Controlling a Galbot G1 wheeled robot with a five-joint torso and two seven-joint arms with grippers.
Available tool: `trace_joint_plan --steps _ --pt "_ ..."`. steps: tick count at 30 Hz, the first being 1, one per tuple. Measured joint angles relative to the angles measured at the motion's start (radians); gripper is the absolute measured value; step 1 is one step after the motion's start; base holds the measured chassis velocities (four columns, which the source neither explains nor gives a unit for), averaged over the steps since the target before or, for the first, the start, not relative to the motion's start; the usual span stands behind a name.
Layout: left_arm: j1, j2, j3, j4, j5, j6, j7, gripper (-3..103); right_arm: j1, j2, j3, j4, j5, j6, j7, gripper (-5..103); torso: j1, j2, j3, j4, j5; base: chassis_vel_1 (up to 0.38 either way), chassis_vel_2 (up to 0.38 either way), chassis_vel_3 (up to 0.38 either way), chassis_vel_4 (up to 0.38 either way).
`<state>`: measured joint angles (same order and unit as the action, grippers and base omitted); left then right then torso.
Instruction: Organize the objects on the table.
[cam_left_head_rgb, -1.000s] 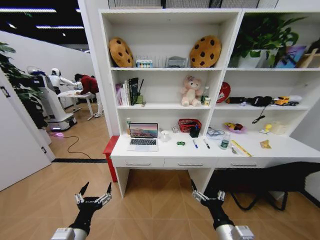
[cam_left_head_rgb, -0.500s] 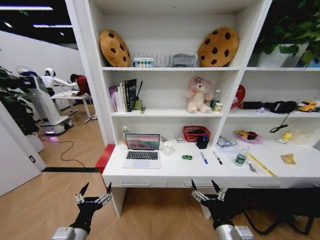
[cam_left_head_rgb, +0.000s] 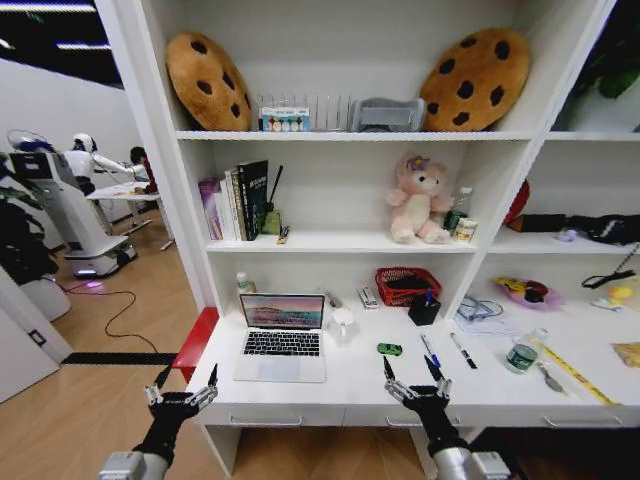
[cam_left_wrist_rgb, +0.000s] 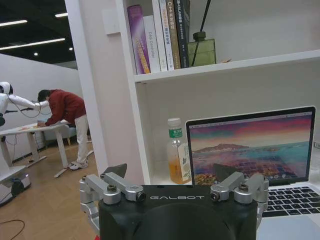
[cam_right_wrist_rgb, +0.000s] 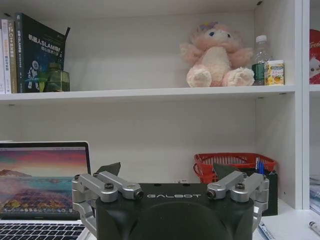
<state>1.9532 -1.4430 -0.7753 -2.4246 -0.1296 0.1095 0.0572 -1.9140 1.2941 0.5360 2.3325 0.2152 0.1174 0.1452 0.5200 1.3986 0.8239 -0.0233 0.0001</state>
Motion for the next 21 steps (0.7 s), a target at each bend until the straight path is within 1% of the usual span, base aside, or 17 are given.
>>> trace_joint_plan --steps 3,4,5,6,8,9,10,11,12,14,15,16,17,18,19,20,21 --pt "0.0 0.001 -0.003 0.0 -0.001 -0.002 0.003 96 0.004 -0.004 0.001 0.0 -0.001 0.0 0.0 100 0.0 0.0 0.0 0.0 -0.0001 0.058 -0.057 -0.045 0.047" --pt "0.001 0.001 -0.008 0.0 -0.008 -0.017 0.019 88 0.008 -0.01 0.003 -0.001 -0.003 -0.002 0.0 100 0.0 0.0 0.0 0.0002 -0.0002 0.088 -0.056 -0.044 0.07" --pt "-0.002 0.006 -0.019 0.0 -0.017 -0.035 0.041 83 0.013 -0.017 0.003 -0.005 -0.005 -0.004 0.001 100 0.0 0.0 0.0 0.0003 0.0 0.055 -0.021 -0.059 0.034" --pt "-0.002 0.006 -0.019 0.0 -0.017 -0.035 0.041 83 0.013 -0.017 0.003 -0.005 -0.005 -0.004 0.001 100 0.0 0.0 0.0 0.0003 0.0 0.055 -0.021 -0.059 0.034" --pt "-0.02 0.034 -0.04 0.006 -0.028 -0.052 0.061 72 0.023 -0.027 0.005 -0.01 -0.007 -0.013 0.002 100 0.0 0.0 0.0 0.0002 -0.0002 0.028 -0.001 -0.002 0.017" --pt "-0.02 0.034 -0.04 0.006 -0.028 -0.052 0.061 72 0.023 -0.027 0.005 -0.01 -0.007 -0.013 0.002 100 0.0 0.0 0.0 0.0002 -0.0002 0.0 0.0 0.0 0.0" --pt "-0.03 0.053 -0.049 0.009 -0.035 -0.052 0.063 66 0.028 -0.029 0.006 -0.013 -0.006 -0.016 0.003 100 0.0 0.0 0.0 0.0003 -0.0001 0.0 0.0 0.0 0.0" --pt "-0.039 0.07 -0.056 0.012 -0.042 -0.051 0.063 66 0.032 -0.031 0.007 -0.015 -0.006 -0.017 0.003 100 0.001 0.0 0.0 0.0003 -0.0002 0.0 0.0 0.0 0.0" --pt "-0.061 0.121 -0.072 0.022 -0.055 -0.042 0.062 56 0.039 -0.034 0.011 -0.018 -0.006 -0.018 0.004 100 0.001 0.0 0.0 0.0001 -0.0002 -0.024 0.02 0.021 -0.051" --pt "-0.068 0.14 -0.077 0.028 -0.058 -0.041 0.061 56 0.041 -0.035 0.013 -0.02 -0.006 -0.018 0.004 100 0.001 0.0 0.0 0.0 -0.0001 -0.027 0.02 0.021 -0.051" --pt "-0.075 0.168 -0.081 0.038 -0.059 -0.042 0.06 49 0.043 -0.036 0.014 -0.021 -0.006 -0.018 0.004 100 0.001 0.0 0.0 0.0001 -0.0002 0.0 0.0 0.0 0.0" --pt "-0.113 0.298 -0.106 0.101 -0.063 -0.091 0.071 33 0.048 -0.039 0.023 -0.028 -0.006 -0.017 0.007 100 0.001 0.0 0.0 0.0001 -0.0004 0.0 0.0 0.0 0.0" --pt "-0.143 0.348 -0.116 0.13 -0.081 -0.098 0.077 28 0.049 -0.037 0.026 -0.031 -0.006 -0.017 0.01 100 0.001 0.0 0.0 0.0002 -0.0003 0.0 0.0 0.0 0.0" --pt "-0.143 0.348 -0.116 0.13 -0.081 -0.098 0.077 28 0.049 -0.037 0.026 -0.031 -0.006 -0.017 0.01 100 0.001 0.0 0.0 0.0002 -0.0003 0.0 0.0 0.0 0.0" --pt "-0.185 0.399 -0.122 0.166 -0.098 -0.105 0.083 22 0.047 -0.033 0.029 -0.034 -0.008 -0.017 0.014 100 0.001 0.0 0.0 0.0003 -0.0004 0.0 0.0 0.0 0.0" --pt "-0.209 0.427 -0.124 0.189 -0.103 -0.113 0.088 17 0.045 -0.031 0.031 -0.036 -0.01 -0.016 0.015 100 0.001 0.0 0.0 0.0002 -0.0004 0.0 0.0 0.0 0.0" --pt "-0.209 0.427 -0.124 0.189 -0.103 -0.113 0.088 17 0.045 -0.031 0.031 -0.036 -0.01 -0.016 0.015 100 0.001 0.0 0.0 0.0002 -0.0004 0.0 0.0 0.0 0.0"
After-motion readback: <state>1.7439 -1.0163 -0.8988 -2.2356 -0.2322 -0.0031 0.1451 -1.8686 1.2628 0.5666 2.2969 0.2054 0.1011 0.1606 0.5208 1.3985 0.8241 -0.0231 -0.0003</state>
